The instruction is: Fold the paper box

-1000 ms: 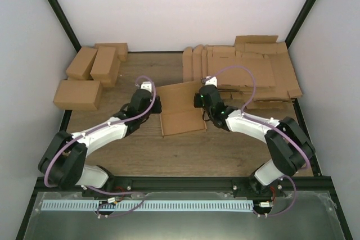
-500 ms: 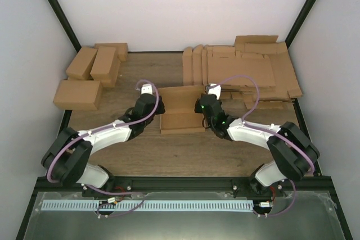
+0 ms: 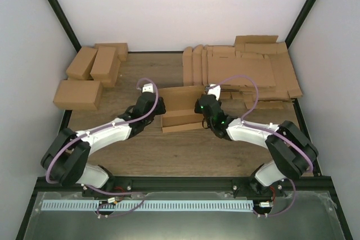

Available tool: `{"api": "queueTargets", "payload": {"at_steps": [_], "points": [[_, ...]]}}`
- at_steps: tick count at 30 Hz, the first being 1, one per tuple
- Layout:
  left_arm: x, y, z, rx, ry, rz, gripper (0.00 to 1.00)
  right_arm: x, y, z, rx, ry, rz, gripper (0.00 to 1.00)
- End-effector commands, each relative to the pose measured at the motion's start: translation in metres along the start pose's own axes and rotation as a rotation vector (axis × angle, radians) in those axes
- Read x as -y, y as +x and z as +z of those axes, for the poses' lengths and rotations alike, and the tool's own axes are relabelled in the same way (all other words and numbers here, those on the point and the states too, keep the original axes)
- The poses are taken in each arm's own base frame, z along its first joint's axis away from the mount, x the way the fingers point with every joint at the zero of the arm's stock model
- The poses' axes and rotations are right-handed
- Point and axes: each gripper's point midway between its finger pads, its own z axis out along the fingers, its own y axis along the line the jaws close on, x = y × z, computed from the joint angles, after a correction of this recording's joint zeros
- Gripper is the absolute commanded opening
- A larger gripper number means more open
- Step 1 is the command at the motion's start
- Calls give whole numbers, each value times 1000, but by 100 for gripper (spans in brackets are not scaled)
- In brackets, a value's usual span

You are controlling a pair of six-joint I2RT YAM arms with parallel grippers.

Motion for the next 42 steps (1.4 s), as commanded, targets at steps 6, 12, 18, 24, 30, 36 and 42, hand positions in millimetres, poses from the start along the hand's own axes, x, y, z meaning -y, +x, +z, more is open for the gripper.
{"api": "queueTargets", "payload": {"at_steps": [6, 12, 18, 24, 30, 36, 42], "points": [[40, 27, -14, -186, 173, -141, 10, -32, 30, -18, -118, -155, -16, 1], [61, -8, -15, -125, 196, -149, 7, -44, 11, -22, -92, -187, 21, 1], [73, -31, -20, -60, 225, -179, 4, -63, -17, -22, -94, -196, 114, 1], [67, -37, -23, -3, 233, -263, 4, -65, -27, -20, -75, -172, 190, 1], [55, -16, -21, 12, 253, -338, 4, -54, 8, -15, -110, -138, 202, 1], [51, 14, -9, -49, 224, -315, 4, -40, 44, -15, -150, -118, 170, 1], [53, 33, -8, -106, 213, -282, 5, -24, 58, -17, -151, -91, 94, 1]]}}
